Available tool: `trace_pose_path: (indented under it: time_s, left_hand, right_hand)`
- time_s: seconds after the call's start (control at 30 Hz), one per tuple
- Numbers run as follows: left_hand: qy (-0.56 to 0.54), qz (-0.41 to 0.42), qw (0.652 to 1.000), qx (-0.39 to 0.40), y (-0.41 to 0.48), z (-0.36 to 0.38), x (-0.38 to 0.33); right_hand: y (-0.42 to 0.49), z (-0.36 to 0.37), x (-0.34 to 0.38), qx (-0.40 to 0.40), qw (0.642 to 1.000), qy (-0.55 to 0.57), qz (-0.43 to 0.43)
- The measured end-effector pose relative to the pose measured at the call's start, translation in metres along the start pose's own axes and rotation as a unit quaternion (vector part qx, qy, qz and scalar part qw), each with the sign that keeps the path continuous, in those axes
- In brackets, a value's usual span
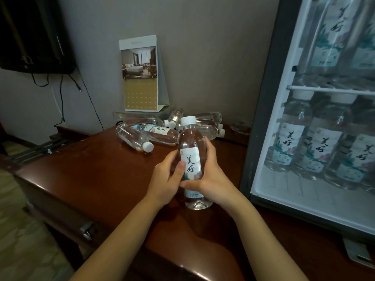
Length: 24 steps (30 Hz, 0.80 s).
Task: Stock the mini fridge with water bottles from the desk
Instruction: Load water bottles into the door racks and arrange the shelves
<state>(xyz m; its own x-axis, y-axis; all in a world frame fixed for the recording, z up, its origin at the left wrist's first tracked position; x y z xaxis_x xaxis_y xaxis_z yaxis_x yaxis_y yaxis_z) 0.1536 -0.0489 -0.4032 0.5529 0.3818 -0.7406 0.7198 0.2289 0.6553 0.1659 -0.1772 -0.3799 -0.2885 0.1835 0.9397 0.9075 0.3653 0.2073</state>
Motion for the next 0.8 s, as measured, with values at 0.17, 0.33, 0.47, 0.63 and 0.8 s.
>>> trace_pose_path:
  time_s: [0.17, 0.33, 0.47, 0.63, 0.8]
  left_hand:
    - [-0.173, -0.146, 0.974, 0.01, -0.005, 0.01, -0.019]
    - [-0.126, -0.156, 0.979, 0.041, -0.013, 0.012, -0.034]
    - [-0.098, -0.151, 0.978, 0.107, -0.025, 0.012, -0.052]
    - [-0.008, -0.117, 0.981, 0.157, -0.033, 0.012, -0.079]
    - [-0.007, -0.066, 0.967, 0.246, -0.047, 0.037, -0.124]
  right_hand:
    - [-0.009, -0.008, 0.011, 0.016, 1.0, 0.007, 0.019]
    - [-0.023, -0.016, 0.012, 0.004, 0.999, -0.037, 0.022]
    - [-0.049, -0.02, 0.014, -0.044, 0.996, -0.075, 0.018]
    - [-0.083, -0.027, 0.02, -0.089, 0.987, -0.132, -0.004]
    - [-0.134, -0.061, 0.03, -0.13, 0.982, -0.137, -0.005]
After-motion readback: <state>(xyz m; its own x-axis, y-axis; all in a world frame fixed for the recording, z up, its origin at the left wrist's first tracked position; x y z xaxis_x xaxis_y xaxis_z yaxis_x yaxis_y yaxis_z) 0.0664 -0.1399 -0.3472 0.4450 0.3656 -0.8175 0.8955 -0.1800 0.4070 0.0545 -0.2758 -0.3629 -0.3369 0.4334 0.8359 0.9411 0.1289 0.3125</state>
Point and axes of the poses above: each hand's wrist, its own y-axis towards the middle knuckle, its own z-axis out of the palm, x = y × z, the point moved 3 cm from there along y, towards the middle knuckle, and after that the axes turned 9 degrees about -x, right-handed, at the moved point
